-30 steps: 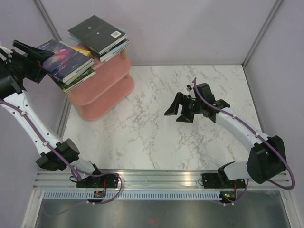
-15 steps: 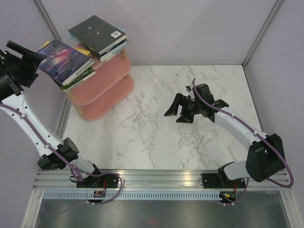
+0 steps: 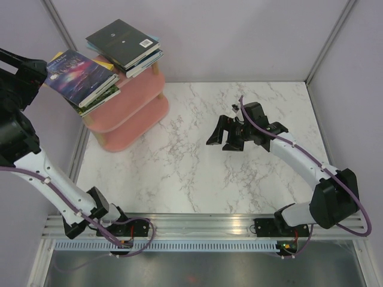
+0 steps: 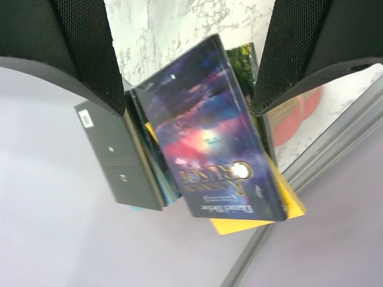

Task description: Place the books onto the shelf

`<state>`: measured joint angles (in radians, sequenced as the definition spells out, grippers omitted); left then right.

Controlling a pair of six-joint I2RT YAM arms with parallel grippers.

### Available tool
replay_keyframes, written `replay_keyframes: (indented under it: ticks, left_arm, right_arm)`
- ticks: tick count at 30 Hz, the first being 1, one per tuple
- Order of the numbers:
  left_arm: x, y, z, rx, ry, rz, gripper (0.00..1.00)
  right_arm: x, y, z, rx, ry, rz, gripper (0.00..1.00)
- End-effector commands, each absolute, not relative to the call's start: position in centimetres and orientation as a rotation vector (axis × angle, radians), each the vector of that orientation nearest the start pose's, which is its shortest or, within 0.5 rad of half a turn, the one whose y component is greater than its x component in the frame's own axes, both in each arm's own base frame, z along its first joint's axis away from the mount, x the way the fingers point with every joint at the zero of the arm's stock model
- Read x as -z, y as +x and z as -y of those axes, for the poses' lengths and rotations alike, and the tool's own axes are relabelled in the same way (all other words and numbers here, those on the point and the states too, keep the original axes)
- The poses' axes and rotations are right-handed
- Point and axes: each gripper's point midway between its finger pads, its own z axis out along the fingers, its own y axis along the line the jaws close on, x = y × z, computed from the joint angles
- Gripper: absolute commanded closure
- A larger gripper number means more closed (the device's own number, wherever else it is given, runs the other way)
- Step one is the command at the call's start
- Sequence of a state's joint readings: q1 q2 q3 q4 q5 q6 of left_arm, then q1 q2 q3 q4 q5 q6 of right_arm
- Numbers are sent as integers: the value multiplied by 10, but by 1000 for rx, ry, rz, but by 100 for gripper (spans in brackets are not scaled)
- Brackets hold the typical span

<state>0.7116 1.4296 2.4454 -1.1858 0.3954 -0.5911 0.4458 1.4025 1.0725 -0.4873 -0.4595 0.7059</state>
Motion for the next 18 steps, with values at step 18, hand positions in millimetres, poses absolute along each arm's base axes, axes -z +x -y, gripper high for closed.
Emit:
replay_keyframes:
  ticks: [18]
  left_arm:
    - [-381,292,86,588,-241,-1901,6]
  right_arm:
    - [-273,283,-210,-782,-120,-2121,2]
